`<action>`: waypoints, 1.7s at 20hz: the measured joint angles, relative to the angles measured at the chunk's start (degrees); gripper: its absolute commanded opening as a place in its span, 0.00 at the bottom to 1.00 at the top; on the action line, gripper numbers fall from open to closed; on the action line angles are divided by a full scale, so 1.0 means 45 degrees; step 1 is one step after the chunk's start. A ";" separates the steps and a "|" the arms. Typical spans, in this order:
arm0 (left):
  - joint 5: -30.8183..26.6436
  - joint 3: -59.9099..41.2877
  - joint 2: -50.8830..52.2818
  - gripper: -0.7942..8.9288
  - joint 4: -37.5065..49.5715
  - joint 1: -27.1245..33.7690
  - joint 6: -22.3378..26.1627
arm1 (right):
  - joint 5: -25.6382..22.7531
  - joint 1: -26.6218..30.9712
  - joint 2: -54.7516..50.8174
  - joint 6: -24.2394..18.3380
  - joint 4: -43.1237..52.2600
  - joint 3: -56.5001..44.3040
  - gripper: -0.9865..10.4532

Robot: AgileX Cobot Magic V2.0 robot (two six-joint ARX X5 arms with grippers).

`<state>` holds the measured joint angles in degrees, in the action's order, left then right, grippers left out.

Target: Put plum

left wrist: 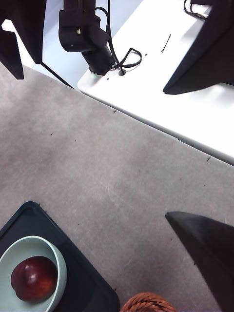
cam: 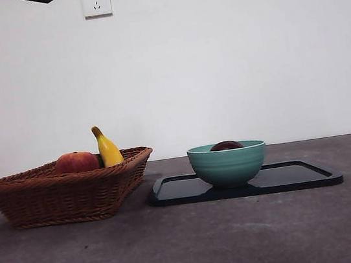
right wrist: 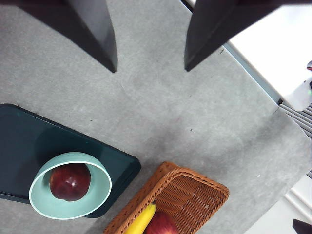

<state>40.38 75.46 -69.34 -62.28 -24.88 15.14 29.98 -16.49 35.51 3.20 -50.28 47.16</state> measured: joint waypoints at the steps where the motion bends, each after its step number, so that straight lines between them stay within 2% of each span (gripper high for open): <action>1: 0.0000 0.0000 0.0000 0.47 0.0010 0.0000 0.0000 | 0.0000 0.0000 0.0000 0.0000 0.0000 0.0000 0.28; 3: 0.0000 0.0000 0.0000 0.47 0.0330 0.0000 -0.0087 | 0.0000 0.0000 0.0000 0.0000 0.0000 0.0000 0.28; 5: -0.0287 0.0000 0.0000 0.47 0.1311 -0.0136 -0.0719 | 0.0000 0.0000 0.0000 0.0000 0.0000 0.0000 0.28; 10: -0.3672 0.0000 -0.0083 0.47 0.5187 -0.1394 -0.3473 | 0.0000 0.0000 0.0000 0.0000 0.0000 0.0000 0.28; 13: -0.4629 0.0131 -0.0908 0.47 0.6523 -0.2021 -0.4532 | 0.0000 0.0000 0.0000 0.0000 0.0000 0.0000 0.28; 17: -0.5047 0.1365 -0.3245 0.47 0.6547 -0.2302 -0.4901 | 0.0000 0.0000 0.0000 0.0000 0.0000 0.0000 0.28; 25: -0.5659 0.4818 -0.8107 0.47 0.6645 -0.2453 -0.4901 | 0.0000 0.0000 0.0000 0.0000 0.0000 0.0000 0.28; 30: -0.5877 0.6392 -1.0297 0.47 0.6640 -0.2574 -0.4886 | 0.0000 0.0000 0.0000 0.0015 0.0000 0.0000 0.28; 34: -0.6382 0.6557 -1.1400 0.47 0.6737 -0.2696 -0.4668 | -0.0005 0.0000 0.0000 0.0049 0.0000 0.0000 0.28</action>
<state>11.66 104.97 -120.64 -31.97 -37.01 -5.87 29.95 -16.49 35.51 3.42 -50.28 47.16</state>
